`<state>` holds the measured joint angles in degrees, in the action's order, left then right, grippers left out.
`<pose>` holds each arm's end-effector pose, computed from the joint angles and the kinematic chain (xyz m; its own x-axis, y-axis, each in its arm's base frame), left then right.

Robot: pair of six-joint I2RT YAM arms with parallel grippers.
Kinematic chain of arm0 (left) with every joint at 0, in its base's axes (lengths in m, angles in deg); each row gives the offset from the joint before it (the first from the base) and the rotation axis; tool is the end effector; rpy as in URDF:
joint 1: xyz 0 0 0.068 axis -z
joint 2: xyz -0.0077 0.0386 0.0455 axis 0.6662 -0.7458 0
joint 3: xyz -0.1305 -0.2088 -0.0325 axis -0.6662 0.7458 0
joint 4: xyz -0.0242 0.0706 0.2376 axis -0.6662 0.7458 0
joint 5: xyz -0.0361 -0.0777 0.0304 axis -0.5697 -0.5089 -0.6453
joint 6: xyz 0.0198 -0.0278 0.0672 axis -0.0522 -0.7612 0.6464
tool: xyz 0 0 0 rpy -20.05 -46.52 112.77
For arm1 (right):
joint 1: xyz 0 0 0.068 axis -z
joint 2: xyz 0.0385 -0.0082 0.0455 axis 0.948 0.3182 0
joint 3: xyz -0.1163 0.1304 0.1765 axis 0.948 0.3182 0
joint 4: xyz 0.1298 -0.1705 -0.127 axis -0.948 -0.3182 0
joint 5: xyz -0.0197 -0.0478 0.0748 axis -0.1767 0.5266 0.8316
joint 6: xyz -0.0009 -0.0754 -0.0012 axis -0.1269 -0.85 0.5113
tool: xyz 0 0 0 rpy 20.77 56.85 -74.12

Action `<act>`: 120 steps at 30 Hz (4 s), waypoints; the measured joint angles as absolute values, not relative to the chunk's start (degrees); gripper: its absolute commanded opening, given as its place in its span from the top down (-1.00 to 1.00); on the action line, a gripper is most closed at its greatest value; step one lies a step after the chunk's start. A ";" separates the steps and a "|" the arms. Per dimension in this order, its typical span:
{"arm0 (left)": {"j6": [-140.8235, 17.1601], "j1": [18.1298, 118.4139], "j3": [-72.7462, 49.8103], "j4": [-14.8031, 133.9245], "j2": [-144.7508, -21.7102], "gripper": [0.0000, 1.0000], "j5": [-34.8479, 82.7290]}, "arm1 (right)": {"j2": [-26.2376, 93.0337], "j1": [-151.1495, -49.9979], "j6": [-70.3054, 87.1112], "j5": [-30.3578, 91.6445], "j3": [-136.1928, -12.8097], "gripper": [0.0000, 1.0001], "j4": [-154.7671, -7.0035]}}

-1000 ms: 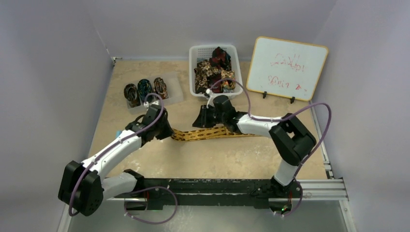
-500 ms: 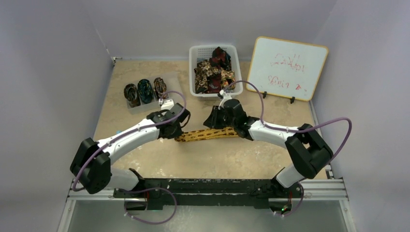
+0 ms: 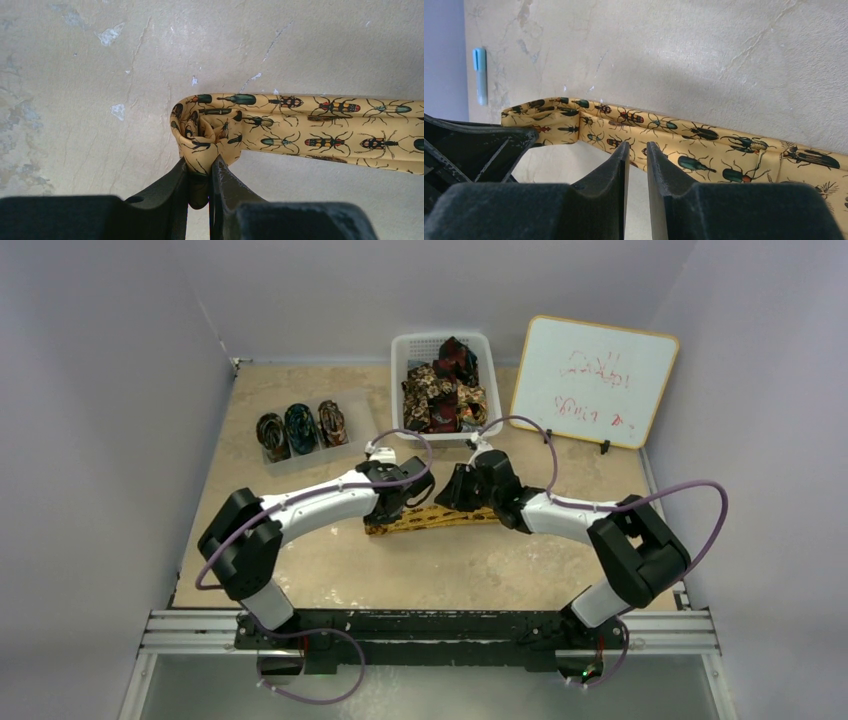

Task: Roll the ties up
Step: Roll the tie at the center of the board.

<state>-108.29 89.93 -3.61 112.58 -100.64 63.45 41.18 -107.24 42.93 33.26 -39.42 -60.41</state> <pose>0.2163 -0.1922 0.1678 -0.8336 -0.1564 -0.5298 -0.2529 0.9607 0.1142 0.2646 0.2048 0.1539 -0.7540 0.2577 -0.6042 -0.2724 0.7144 0.6445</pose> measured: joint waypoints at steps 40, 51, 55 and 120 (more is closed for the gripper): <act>-100.18 95.81 -16.33 107.86 -116.11 -0.05 60.98 | 26.90 -103.35 51.41 29.46 -25.87 -0.14 -53.57; -99.05 95.49 -11.22 101.80 -108.09 -0.24 55.93 | 27.49 -103.26 46.52 32.04 -26.18 -0.55 -53.83; -98.52 93.58 -5.41 98.39 -96.20 -0.25 53.50 | 27.63 -103.26 39.59 35.10 -28.41 -0.55 -52.50; -92.43 45.15 35.71 76.65 -66.00 -0.41 5.50 | 64.30 -121.95 -33.11 58.09 -61.17 0.11 -70.77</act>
<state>-92.43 45.15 35.71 76.65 -66.00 5.50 64.30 -121.95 -33.11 58.09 -61.17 -70.77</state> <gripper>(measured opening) 0.704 0.454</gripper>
